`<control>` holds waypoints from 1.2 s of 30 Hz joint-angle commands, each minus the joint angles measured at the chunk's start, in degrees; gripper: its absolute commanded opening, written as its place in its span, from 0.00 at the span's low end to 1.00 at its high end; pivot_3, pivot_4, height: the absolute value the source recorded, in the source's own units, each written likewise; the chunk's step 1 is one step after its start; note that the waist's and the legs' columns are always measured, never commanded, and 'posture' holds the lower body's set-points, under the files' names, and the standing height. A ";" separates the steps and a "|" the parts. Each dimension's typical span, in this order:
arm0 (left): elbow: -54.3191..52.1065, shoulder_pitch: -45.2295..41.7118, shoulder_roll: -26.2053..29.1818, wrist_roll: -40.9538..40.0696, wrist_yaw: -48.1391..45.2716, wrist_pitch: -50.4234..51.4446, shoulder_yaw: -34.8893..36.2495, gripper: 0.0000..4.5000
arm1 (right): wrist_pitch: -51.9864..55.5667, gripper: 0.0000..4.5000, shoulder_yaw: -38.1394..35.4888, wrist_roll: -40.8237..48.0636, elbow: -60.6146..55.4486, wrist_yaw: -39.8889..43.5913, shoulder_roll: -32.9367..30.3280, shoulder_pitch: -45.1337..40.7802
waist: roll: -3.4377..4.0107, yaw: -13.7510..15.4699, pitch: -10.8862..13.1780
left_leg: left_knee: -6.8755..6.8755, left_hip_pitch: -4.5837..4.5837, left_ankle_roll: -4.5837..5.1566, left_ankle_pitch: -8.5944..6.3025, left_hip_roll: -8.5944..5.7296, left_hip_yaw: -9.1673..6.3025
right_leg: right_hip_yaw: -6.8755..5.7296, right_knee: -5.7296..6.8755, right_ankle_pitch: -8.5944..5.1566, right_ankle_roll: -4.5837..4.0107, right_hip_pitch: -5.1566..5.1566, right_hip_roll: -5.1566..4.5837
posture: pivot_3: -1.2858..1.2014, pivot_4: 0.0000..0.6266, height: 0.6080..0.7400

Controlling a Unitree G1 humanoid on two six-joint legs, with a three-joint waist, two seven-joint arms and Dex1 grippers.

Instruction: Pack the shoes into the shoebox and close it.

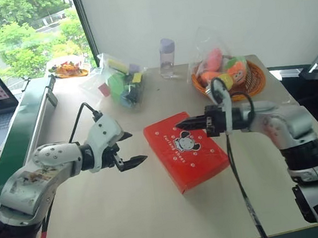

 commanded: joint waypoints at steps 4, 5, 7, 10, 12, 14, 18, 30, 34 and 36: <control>-4.75 2.55 -0.55 -1.72 3.29 1.76 3.89 0.99 | -11.30 0.00 12.45 -15.21 12.38 6.96 4.59 -2.60 | -0.04 0.15 0.03 | 0.02 -0.09 0.00 0.00 -0.01 -0.02 | -0.05 0.01 0.04 -0.06 -0.06 -0.02 | 0.52 0.24 1.00; -5.13 2.93 -0.61 -1.95 3.64 2.01 4.23 0.99 | -12.46 0.00 13.22 -16.82 13.47 7.37 5.04 -2.71 | -0.04 0.09 0.03 | 0.03 -0.10 0.00 0.00 -0.01 -0.01 | -0.05 0.02 0.07 -0.09 -0.06 -0.03 | 0.52 0.24 1.00; -5.86 3.64 -0.72 -2.50 4.30 2.56 4.81 0.99 | -14.56 0.00 14.53 -19.70 14.69 7.91 5.47 -2.45 | -0.06 0.07 0.02 | 0.03 -0.03 0.00 0.00 0.01 -0.01 | -0.05 0.04 0.11 -0.16 -0.01 -0.01 | 0.52 0.24 1.00; -6.63 4.52 -1.04 -3.16 5.32 3.11 5.26 0.99 | -17.02 0.00 15.30 -22.71 12.67 8.32 4.51 -0.93 | -0.06 0.04 0.01 | 0.03 0.16 -0.01 0.00 0.03 -0.01 | -0.06 0.09 0.02 -0.05 0.13 0.00 | 0.52 0.24 1.00; -6.79 5.10 -1.16 -3.23 5.71 3.00 5.12 0.99 | -15.78 0.00 12.51 -21.17 7.99 9.10 2.89 0.18 | -0.06 0.04 0.01 | 0.03 0.25 -0.01 0.00 0.03 -0.01 | -0.06 0.10 0.00 -0.03 0.20 -0.01 | 0.52 0.24 1.00; -6.74 5.55 -1.31 -3.21 5.90 2.86 4.93 0.99 | -14.21 0.00 9.36 -19.06 2.89 9.87 1.07 1.27 | -0.06 0.41 0.01 | 0.03 0.22 -0.02 0.00 0.02 -0.01 | -0.09 0.11 0.00 -0.03 0.19 -0.03 | 0.52 0.24 1.00; -6.00 6.17 -1.66 -2.68 5.94 1.89 4.03 1.00 | -10.94 0.17 1.81 -12.98 -8.75 11.36 -2.92 4.57 | -0.06 0.75 0.02 | 0.04 0.07 -0.02 0.00 0.01 0.00 | -0.11 0.06 0.10 -0.20 0.08 -0.06 | 0.52 0.24 1.00; -3.84 12.69 -6.63 -1.95 6.98 -6.45 8.12 1.00 | -5.94 1.00 -19.64 -6.34 -20.09 3.89 -13.25 17.66 | -0.10 0.81 0.04 | 0.03 0.05 -0.02 0.00 0.02 0.01 | -0.07 0.06 -0.12 -0.27 0.01 -0.05 | 0.52 0.24 1.00; -3.33 16.95 -8.62 -0.66 9.26 -8.58 10.47 1.00 | -7.31 1.00 -22.58 -6.53 -20.46 0.81 -12.09 23.86 | -0.11 0.90 0.04 | 0.02 0.05 -0.02 0.00 0.01 -0.01 | -0.08 0.02 -0.07 -0.20 0.06 -0.06 | 0.52 0.24 1.00; -3.51 21.60 -9.95 1.70 10.63 -11.38 10.88 1.00 | -11.12 1.00 -23.94 -8.61 -17.87 -1.95 -10.32 27.47 | -0.11 0.75 0.04 | 0.02 0.06 -0.02 -0.01 0.01 -0.01 | -0.08 0.00 -0.07 -0.20 0.09 -0.07 | 0.52 0.24 1.00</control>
